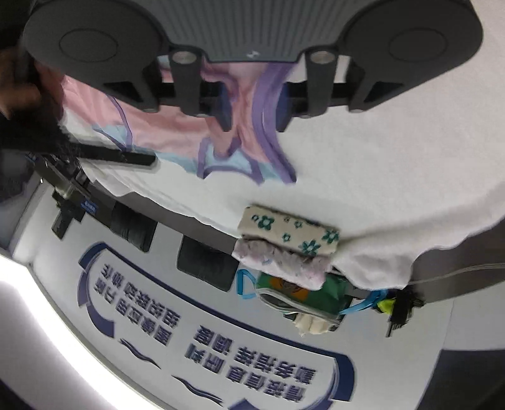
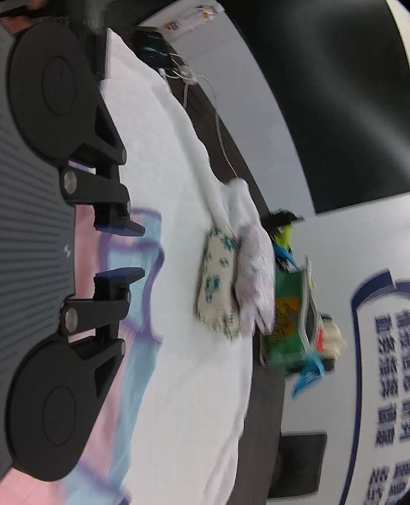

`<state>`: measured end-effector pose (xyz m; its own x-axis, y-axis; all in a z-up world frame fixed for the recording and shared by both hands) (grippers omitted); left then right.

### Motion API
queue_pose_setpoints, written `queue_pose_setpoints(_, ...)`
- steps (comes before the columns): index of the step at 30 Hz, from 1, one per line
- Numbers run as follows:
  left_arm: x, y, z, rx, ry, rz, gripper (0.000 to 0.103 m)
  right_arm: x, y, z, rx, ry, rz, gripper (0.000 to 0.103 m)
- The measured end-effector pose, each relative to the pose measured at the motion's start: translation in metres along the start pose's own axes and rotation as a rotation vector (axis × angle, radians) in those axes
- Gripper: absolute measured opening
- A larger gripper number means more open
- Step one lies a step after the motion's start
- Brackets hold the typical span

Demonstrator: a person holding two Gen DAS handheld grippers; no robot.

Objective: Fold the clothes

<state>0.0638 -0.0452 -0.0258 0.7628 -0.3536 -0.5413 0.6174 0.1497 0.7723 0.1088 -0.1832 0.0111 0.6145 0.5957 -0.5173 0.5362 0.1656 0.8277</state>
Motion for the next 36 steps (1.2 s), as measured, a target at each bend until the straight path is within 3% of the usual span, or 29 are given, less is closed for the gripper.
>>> queue_pose_setpoints(4, 0.013, 0.022, 0.007, 0.05, -0.045, -0.046, 0.039, -0.017, -0.036, -0.006, 0.014, 0.008, -0.044, 0.022)
queue_pose_setpoints(6, 0.021, 0.024, 0.002, 0.036, -0.038, -0.057, 0.033, -0.013, -0.053, -0.015, 0.006, 0.021, -0.077, 0.022)
queue_pose_setpoints(7, 0.025, 0.022, -0.003, 0.019, -0.026, -0.059, 0.015, -0.011, -0.061, -0.02, 0.003, 0.028, -0.092, 0.021)
queue_pose_setpoints(8, 0.03, 0.02, -0.007, 0.003, -0.015, -0.061, 0.003, -0.009, -0.067, -0.022, 0.004, 0.032, -0.1, 0.021)
queue_pose_setpoints(14, 0.046, 0.011, -0.035, -0.096, 0.032, -0.053, 0.007, -0.003, -0.086, -0.029, 0.002, 0.038, -0.121, 0.021)
queue_pose_setpoints(21, -0.003, 0.018, -0.051, -0.095, 0.05, 0.082, 0.022, -0.024, -0.079, -0.035, -0.02, 0.022, -0.046, 0.021)
queue_pose_setpoints(23, -0.023, 0.017, -0.063, -0.104, 0.067, 0.097, 0.032, -0.03, -0.082, -0.039, -0.035, 0.025, -0.051, 0.021)
queue_pose_setpoints(27, -0.062, 0.0, -0.065, 0.031, -0.039, 0.066, 0.045, -0.062, -0.094, -0.045, -0.144, 0.006, -0.03, 0.022)
queue_pose_setpoints(30, -0.083, -0.02, -0.058, 0.189, -0.122, 0.041, 0.049, -0.104, -0.1, -0.045, -0.255, 0.002, 0.045, 0.047)
queue_pose_setpoints(31, -0.088, -0.027, -0.055, 0.233, -0.142, 0.03, 0.05, -0.118, -0.103, -0.042, -0.285, -0.021, 0.063, 0.052)
queue_pose_setpoints(34, -0.086, -0.038, -0.038, 0.309, -0.151, -0.007, 0.049, -0.15, -0.119, -0.009, -0.285, -0.132, 0.031, 0.053)
queue_pose_setpoints(36, -0.084, -0.041, -0.011, 0.36, -0.2, 0.004, 0.049, -0.164, -0.13, 0.014, -0.261, -0.202, 0.001, 0.053)
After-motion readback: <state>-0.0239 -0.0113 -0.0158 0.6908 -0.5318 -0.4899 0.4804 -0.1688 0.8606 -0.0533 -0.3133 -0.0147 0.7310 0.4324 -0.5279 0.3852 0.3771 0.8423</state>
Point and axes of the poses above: each gripper's, at about its wrist camera, not at the fingertips, and x roughly the way its jaws point, z to its right, y to its top, the point moved 10 cm from there along x, roughly the way its jaws point
